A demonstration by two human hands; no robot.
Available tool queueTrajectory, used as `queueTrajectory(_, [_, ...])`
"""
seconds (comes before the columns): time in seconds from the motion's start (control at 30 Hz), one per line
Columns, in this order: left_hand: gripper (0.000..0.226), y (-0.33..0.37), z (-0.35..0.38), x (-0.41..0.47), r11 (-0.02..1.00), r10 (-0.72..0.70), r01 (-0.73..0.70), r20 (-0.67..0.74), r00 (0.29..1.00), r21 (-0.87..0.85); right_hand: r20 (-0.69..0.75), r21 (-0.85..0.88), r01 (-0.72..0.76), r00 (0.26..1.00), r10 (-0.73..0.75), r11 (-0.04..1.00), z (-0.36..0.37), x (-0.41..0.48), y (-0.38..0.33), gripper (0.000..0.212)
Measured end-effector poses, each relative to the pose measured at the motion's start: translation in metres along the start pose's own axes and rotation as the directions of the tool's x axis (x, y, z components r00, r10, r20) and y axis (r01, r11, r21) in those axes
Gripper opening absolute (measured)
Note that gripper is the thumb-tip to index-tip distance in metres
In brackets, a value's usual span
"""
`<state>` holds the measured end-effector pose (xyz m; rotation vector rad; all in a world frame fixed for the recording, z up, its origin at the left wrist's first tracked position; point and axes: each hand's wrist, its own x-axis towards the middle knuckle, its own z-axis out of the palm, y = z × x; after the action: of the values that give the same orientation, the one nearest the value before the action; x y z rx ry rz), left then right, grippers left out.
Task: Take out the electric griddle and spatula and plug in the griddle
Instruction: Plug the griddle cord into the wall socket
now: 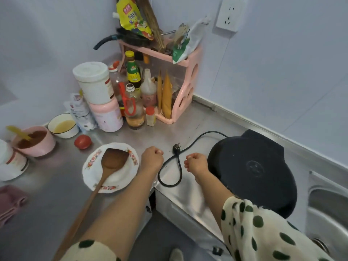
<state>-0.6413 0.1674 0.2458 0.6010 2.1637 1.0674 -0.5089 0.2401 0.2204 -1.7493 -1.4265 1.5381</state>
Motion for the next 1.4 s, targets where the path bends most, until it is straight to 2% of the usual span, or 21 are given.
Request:
queueTrajectory(0.3, [0.025,-0.017,0.048,0.035,0.986,-0.168,0.168,-0.028,0.985,0.005,0.101,-0.270,-0.012,0.994,0.041,0.963,0.013,0.071,0.013,0.016])
queueTrajectory(0.4, [0.025,-0.020,0.049,0.045,0.982,-0.186,0.187,-0.050,0.981,0.007,0.139,-0.329,0.000,0.989,0.049,0.944,0.025,0.081,0.013,0.015])
queueTrajectory(0.67, [0.026,-0.028,0.047,0.055,0.982,-0.187,0.188,-0.016,0.982,0.011,0.126,-0.444,0.038,0.992,0.020,0.895,0.033,0.089,0.014,0.026])
queueTrajectory(0.77, [0.027,-0.030,0.045,0.056,0.984,-0.178,0.178,-0.001,0.984,0.006,0.142,-0.394,0.044,0.990,0.013,0.918,0.031,0.087,0.009,0.029])
queueTrajectory(0.87, [0.025,-0.027,0.040,0.056,0.987,-0.160,0.160,0.018,0.987,0.005,0.160,-0.271,0.065,0.987,-0.022,0.960,0.021,0.081,-0.007,0.027])
queueTrajectory(1.0, [0.023,-0.010,0.036,0.053,0.994,-0.108,0.108,0.045,0.993,0.004,0.165,-0.117,0.115,0.982,-0.095,0.986,-0.001,0.065,-0.049,0.012])
queueTrajectory(1.27, [0.021,0.064,0.022,0.044,0.995,0.080,-0.070,0.158,0.984,-0.067,0.037,0.065,0.259,0.964,-0.262,0.964,-0.050,0.020,-0.146,0.012])
queueTrajectory(1.4, [0.020,0.104,0.015,0.035,0.972,0.219,-0.189,0.260,0.940,-0.138,-0.064,0.117,0.330,0.944,-0.325,0.937,-0.077,-0.001,-0.184,0.010])
